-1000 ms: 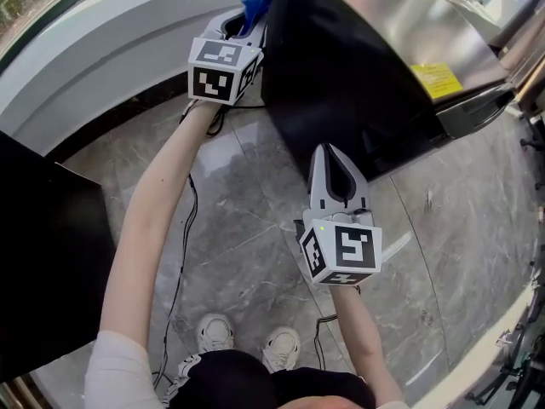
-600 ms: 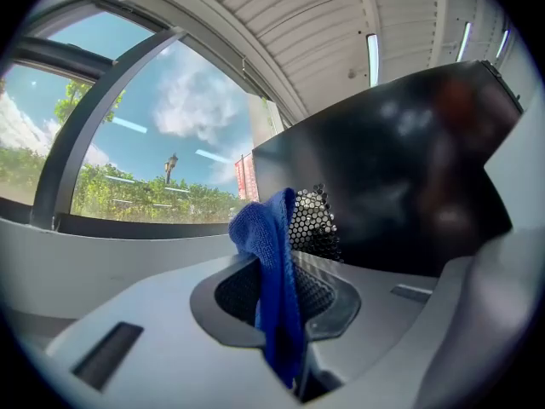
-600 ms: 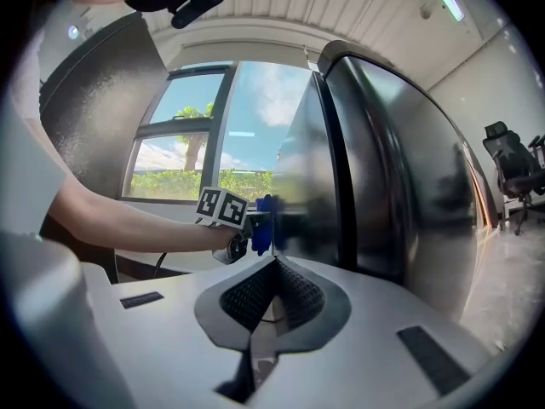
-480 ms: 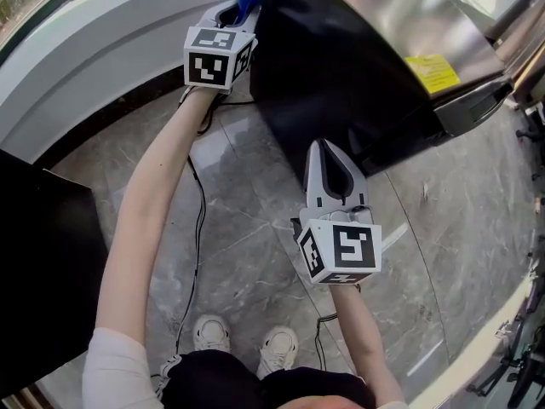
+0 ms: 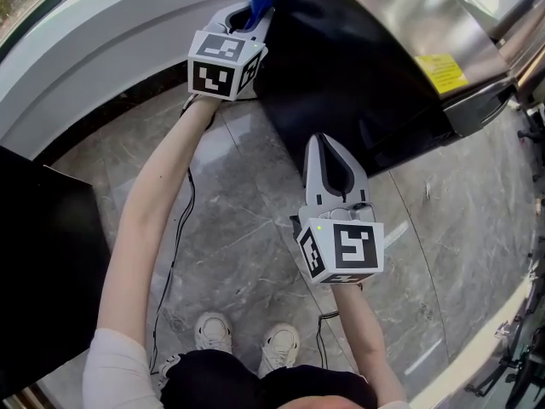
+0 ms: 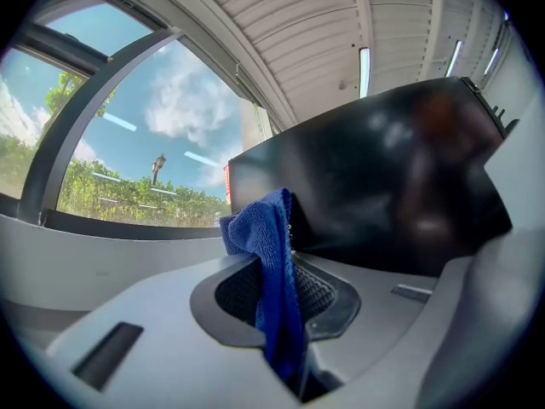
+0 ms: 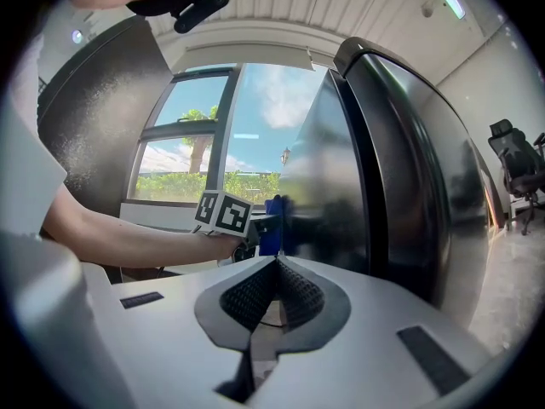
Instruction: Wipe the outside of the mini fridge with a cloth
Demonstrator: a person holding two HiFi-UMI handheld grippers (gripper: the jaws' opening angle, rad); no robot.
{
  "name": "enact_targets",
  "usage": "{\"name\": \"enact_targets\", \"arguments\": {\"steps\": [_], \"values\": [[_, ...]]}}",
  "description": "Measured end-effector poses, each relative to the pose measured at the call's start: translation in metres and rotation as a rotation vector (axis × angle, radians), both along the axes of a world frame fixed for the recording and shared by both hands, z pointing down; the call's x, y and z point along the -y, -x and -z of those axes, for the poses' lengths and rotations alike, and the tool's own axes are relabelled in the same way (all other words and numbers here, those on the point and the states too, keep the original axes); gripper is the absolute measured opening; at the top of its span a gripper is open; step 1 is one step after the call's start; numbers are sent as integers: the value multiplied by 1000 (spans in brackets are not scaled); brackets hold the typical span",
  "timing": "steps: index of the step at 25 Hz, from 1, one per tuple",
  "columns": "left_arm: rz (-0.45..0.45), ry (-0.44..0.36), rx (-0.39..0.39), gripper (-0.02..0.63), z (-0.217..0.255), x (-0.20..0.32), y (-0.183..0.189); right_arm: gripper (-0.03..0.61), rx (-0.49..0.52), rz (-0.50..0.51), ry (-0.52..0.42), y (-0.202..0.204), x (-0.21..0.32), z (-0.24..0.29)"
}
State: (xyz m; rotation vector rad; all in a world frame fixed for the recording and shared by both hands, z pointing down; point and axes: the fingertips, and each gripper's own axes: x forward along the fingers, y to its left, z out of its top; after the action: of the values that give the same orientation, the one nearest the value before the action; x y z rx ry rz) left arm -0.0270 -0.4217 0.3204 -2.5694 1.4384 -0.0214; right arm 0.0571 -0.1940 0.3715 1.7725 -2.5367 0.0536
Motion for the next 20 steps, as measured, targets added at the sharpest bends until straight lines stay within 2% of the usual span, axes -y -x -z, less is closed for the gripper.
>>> {"name": "enact_targets", "arguments": {"steps": [9,15,20], "values": [[-63,3,-60,57,3,-36,-17,12,-27,28,-47,11,-16,19],[-95,6,-54,57,7,-70,-37,11,-32,24,-74,6,-30,35],[-121,6,-41,57,6,-108,-55,11,-58,35,-58,13,-42,32]]}}
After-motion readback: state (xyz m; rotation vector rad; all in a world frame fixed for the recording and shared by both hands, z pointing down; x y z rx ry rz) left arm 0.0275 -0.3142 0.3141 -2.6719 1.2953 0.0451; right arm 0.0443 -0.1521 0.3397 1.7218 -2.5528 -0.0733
